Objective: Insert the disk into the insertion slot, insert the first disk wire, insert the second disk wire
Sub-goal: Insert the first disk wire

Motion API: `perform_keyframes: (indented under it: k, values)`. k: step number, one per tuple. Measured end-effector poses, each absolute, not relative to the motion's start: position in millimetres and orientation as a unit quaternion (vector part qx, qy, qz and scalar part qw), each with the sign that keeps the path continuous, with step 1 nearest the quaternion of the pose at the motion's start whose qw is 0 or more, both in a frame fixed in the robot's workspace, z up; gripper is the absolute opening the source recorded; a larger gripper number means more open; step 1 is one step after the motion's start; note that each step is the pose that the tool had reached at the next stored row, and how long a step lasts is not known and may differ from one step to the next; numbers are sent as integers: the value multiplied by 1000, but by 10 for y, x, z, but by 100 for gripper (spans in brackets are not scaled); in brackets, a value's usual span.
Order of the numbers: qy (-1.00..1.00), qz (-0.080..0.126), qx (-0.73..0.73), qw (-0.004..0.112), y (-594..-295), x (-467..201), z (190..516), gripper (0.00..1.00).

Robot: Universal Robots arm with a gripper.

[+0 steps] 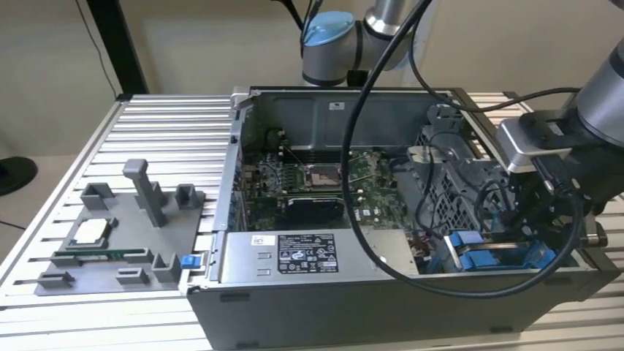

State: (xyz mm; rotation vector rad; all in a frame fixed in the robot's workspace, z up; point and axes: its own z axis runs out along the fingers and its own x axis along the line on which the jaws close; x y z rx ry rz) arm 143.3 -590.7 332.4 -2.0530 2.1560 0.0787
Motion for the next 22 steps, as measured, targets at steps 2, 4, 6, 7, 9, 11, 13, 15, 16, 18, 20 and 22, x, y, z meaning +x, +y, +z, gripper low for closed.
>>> perform_keyframes:
  k: [2,4,6,7,9,11,13,15,16,18,20,22]
  values:
    - [723,26,-685,81,-5907,1433,3305,0]
    - [725,26,-684,82,-5908,1433,3279,0]
    - [726,26,-682,82,-5906,1433,3258,0]
    - [727,25,-682,81,-5906,1433,3257,0]
    - [727,25,-682,81,-5906,1433,3256,0]
    - [727,25,-682,82,-5905,1433,3255,0]
    - [727,25,-682,82,-5905,1433,3255,0]
    - [727,25,-682,82,-5905,1433,3255,0]
    - [727,25,-682,82,-5905,1433,3255,0]
    - [727,25,-682,82,-5905,1433,3255,0]
    - [727,25,-682,81,-5908,1433,3258,0]
    - [727,25,-682,81,-5914,1433,3262,0]
